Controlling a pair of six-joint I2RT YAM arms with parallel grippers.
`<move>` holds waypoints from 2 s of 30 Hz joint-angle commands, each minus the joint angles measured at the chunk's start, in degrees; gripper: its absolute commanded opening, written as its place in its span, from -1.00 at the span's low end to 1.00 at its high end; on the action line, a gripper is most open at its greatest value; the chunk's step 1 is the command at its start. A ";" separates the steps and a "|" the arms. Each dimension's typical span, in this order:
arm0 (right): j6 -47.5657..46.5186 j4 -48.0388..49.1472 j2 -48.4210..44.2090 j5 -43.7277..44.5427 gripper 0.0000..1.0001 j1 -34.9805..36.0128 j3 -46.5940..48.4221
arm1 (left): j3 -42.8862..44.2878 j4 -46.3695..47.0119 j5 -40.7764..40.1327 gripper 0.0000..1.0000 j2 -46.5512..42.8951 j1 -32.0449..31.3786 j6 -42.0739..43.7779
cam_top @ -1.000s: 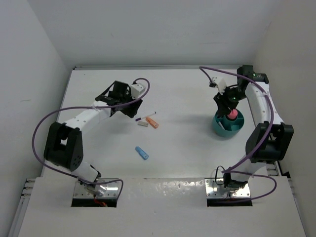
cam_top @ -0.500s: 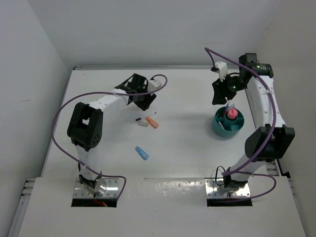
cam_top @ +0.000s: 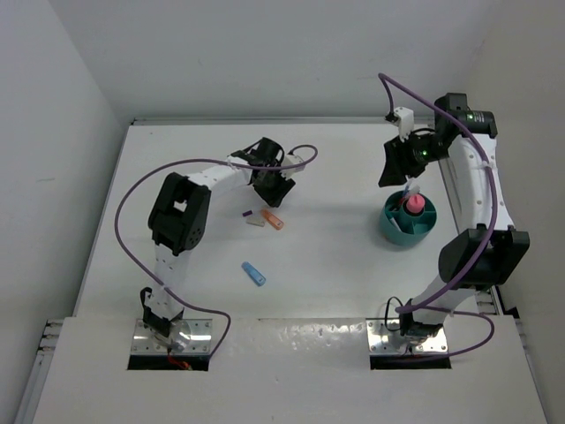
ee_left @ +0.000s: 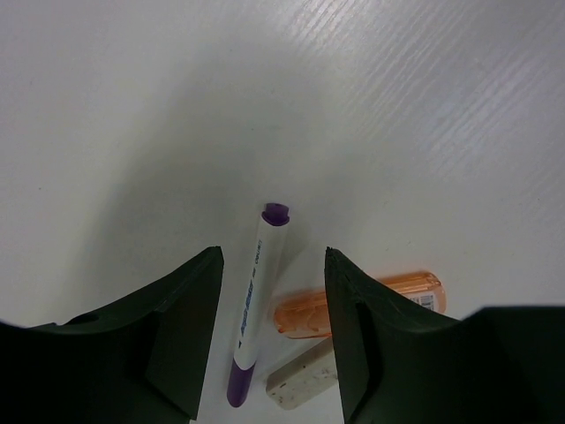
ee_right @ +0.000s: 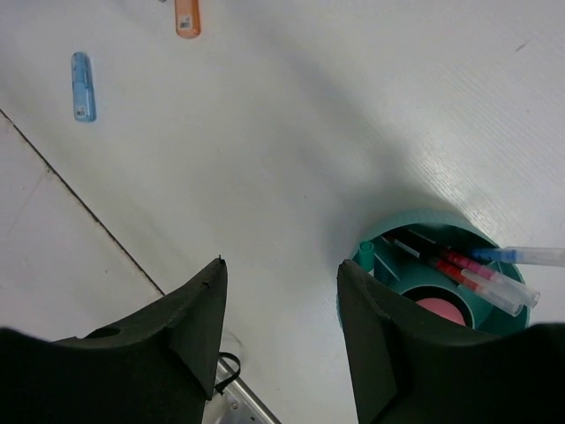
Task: Sort the stationery into containers
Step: Pick up the pen from the center of the board.
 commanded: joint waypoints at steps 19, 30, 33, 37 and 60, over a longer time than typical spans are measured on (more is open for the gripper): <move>-0.08 -1.44 -2.43 -2.13 0.04 -0.74 2.41 | 8.13 -8.48 2.22 -0.91 7.41 -0.89 2.55; 7.64 4.27 -6.82 -8.02 0.11 -1.36 -2.16 | 8.32 -4.53 -2.18 -1.00 -13.73 -5.19 38.20; 9.67 3.40 -5.86 -11.34 0.22 -1.27 -0.41 | -5.54 1.69 1.50 -1.00 -27.07 -8.44 51.65; 10.11 -2.12 -3.32 -18.12 0.41 -0.92 3.10 | -34.23 14.34 6.61 -1.00 -46.08 -15.54 71.82; 10.82 -10.84 5.39 -23.49 0.45 32.12 -0.41 | -62.19 20.78 25.69 -1.00 -75.92 -32.87 125.77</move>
